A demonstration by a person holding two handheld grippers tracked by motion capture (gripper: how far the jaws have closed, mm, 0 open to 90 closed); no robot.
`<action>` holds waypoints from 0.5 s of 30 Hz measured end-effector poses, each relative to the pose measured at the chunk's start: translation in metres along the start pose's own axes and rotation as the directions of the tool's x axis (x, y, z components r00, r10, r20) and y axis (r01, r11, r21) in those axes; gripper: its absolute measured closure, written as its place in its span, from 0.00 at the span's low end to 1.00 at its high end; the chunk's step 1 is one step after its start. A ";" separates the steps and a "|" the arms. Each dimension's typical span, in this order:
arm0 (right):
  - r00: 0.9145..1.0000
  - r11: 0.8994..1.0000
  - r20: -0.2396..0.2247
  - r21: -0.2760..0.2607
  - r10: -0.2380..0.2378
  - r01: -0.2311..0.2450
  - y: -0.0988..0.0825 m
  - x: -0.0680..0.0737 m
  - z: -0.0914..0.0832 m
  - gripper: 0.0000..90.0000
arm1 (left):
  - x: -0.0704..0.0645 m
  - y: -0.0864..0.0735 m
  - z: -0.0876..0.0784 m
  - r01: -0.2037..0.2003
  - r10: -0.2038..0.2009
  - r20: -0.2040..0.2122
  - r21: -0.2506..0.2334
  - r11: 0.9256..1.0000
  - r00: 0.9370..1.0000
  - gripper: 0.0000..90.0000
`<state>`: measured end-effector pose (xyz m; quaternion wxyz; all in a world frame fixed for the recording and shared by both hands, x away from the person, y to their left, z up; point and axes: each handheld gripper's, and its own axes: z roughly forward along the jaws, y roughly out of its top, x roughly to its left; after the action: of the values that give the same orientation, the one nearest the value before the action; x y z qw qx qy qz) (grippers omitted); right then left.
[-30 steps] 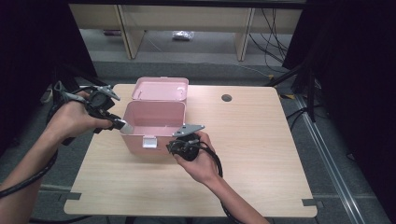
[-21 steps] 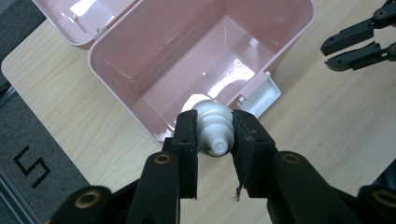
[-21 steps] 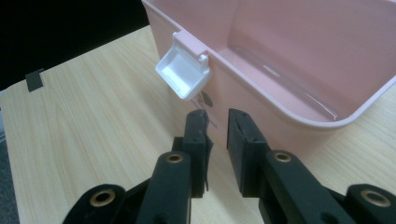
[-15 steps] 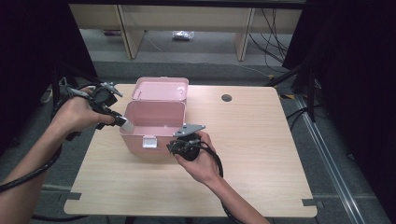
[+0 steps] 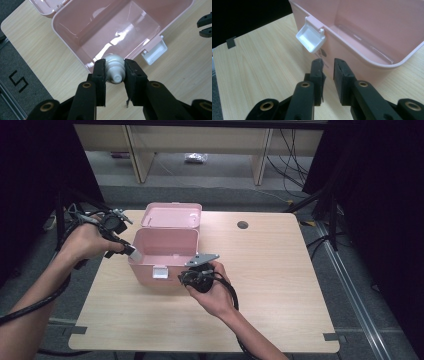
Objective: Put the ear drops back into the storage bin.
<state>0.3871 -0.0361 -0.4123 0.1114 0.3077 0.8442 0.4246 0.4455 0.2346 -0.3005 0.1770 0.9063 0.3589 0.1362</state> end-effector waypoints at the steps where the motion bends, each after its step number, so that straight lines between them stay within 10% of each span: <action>1: 1.000 1.000 0.001 -0.003 -0.005 0.005 0.000 0.000 0.000 0.87 | 0.000 0.000 0.002 0.019 -0.019 0.006 -0.012 1.000 1.000 0.79; 15: 1.000 1.000 -0.001 -0.005 -0.009 0.009 0.000 0.000 0.001 0.87 | 0.005 0.002 0.015 0.016 -0.017 0.005 0.032 0.999 1.000 0.79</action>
<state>0.3873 -0.0358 -0.4130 0.1139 0.3033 0.8446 0.4262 0.4562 0.2333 -0.3126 0.1644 0.9064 0.3680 0.1267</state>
